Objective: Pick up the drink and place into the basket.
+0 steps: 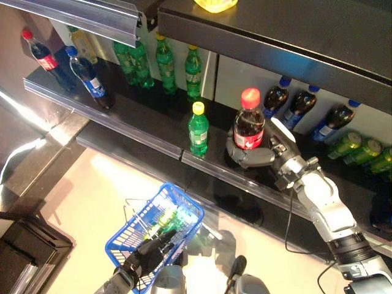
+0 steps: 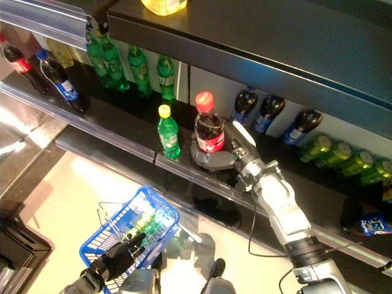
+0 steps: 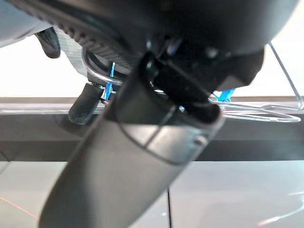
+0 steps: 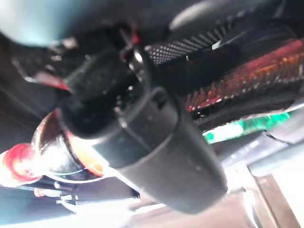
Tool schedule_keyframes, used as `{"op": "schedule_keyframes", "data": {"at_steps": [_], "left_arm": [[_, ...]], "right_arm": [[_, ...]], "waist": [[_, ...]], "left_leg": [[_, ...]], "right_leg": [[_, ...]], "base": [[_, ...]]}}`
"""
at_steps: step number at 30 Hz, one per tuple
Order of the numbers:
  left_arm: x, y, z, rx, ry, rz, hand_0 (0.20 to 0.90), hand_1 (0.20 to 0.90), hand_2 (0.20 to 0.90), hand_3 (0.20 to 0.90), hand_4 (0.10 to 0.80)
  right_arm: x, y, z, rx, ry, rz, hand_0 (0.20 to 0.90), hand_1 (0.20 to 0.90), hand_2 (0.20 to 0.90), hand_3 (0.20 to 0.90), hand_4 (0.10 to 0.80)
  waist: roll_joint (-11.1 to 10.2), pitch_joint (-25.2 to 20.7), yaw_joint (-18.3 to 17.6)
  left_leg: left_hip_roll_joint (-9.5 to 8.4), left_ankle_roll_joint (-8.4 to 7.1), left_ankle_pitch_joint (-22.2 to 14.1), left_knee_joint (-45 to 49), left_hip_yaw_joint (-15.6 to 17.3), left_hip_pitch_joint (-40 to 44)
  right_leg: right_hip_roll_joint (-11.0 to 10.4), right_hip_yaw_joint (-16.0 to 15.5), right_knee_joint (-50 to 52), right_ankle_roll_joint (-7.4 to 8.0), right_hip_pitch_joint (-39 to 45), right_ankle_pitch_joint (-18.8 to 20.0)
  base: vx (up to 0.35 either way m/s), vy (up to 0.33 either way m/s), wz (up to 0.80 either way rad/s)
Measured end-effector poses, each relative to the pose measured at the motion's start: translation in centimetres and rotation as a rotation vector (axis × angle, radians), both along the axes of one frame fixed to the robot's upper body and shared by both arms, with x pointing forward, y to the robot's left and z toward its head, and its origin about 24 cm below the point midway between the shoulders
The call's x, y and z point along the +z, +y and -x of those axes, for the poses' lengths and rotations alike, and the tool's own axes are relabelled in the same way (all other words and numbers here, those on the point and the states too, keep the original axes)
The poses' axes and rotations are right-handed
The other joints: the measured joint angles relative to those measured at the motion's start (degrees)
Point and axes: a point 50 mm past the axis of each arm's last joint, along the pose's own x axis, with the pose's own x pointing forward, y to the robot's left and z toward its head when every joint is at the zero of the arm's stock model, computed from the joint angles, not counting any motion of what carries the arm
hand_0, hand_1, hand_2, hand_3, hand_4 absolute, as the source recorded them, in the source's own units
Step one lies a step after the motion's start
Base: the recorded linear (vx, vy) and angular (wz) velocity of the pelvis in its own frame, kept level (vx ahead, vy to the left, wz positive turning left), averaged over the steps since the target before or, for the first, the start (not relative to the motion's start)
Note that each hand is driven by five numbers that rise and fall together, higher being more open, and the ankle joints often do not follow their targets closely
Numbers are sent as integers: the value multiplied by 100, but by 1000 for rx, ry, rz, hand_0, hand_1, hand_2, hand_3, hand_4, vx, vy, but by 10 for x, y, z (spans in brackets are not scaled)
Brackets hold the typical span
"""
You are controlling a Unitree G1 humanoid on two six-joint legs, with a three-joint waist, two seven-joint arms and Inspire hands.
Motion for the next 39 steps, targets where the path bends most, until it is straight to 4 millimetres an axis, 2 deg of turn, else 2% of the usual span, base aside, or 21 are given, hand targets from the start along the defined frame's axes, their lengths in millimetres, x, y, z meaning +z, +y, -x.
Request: {"op": "schedule_keyframes", "data": {"at_steps": [5, 10, 17, 21, 24, 28, 35, 39], "left_arm": [[-4, 0, 11, 69, 12, 18, 300, 300, 300, 200, 100], [-4, 3, 19, 128, -9, 23, 300, 300, 300, 200, 100], [4, -4, 8, 138, -88, 40, 300, 300, 300, 200, 100], [18, -10, -3, 105, -185, 51, 300, 300, 300, 200, 100], [31, -17, -14, 58, -260, 59, 300, 300, 300, 200, 100], [51, -17, -29, 35, -352, 61, 300, 300, 300, 200, 100], [74, -13, -43, 9, -434, 54, 300, 300, 300, 200, 100], [81, -16, -46, -26, -451, 58, 300, 300, 300, 200, 100]], "right_arm": [[-10, 2, 4, 22, 45, 1, 300, 300, 300, 200, 100], [-19, 16, 6, 71, 81, -14, 300, 300, 300, 200, 100], [-28, 31, 9, 124, 114, -18, 300, 300, 300, 200, 100], [-35, 43, 12, 146, 140, -34, 300, 300, 300, 200, 100], [-41, 49, 13, 140, 158, -44, 300, 300, 300, 200, 100], [-46, 58, 13, 137, 176, -67, 300, 300, 300, 200, 100], [-56, 66, 16, 136, 214, -70, 300, 300, 300, 200, 100], [-58, 71, 17, 142, 220, -81, 300, 300, 300, 200, 100]], "waist": [[-27, -225, 102], [-129, -386, 291], [-167, -409, 589], [-190, -420, 775], [-197, -422, 1035], [-271, -428, 1192], [-431, -420, 1404], [-483, -420, 1467]], "left_leg": [[-16, 8, 23, -2, -120, -62], [-27, 10, 30, -1, -174, -69], [-61, 12, 74, -1, -385, -140], [-94, 15, 132, 0, -606, -247], [-98, 10, 138, 0, -662, -230], [-116, -4, 164, -1, -839, -239], [-135, -7, 165, -1, -953, -281], [-143, -6, 166, -1, -972, -290]], "right_leg": [[-11, -131, 0, 12, 19, -18], [-16, -187, -2, 21, 45, -31], [-32, -434, -2, 43, 113, -61], [-35, -616, -2, 56, 143, -83], [-32, -625, -3, 64, 190, -94], [-25, -767, -3, 83, 296, -137], [-28, -776, -3, 94, 322, -169], [-29, -784, -3, 98, 321, -173]], "base": [[-14, 8, 10], [-1, 0, 7], [11, -18, 16], [73, -54, 25], [35, -38, 15], [37, -33, 22], [22, -11, 9], [4, 0, 1]]}}
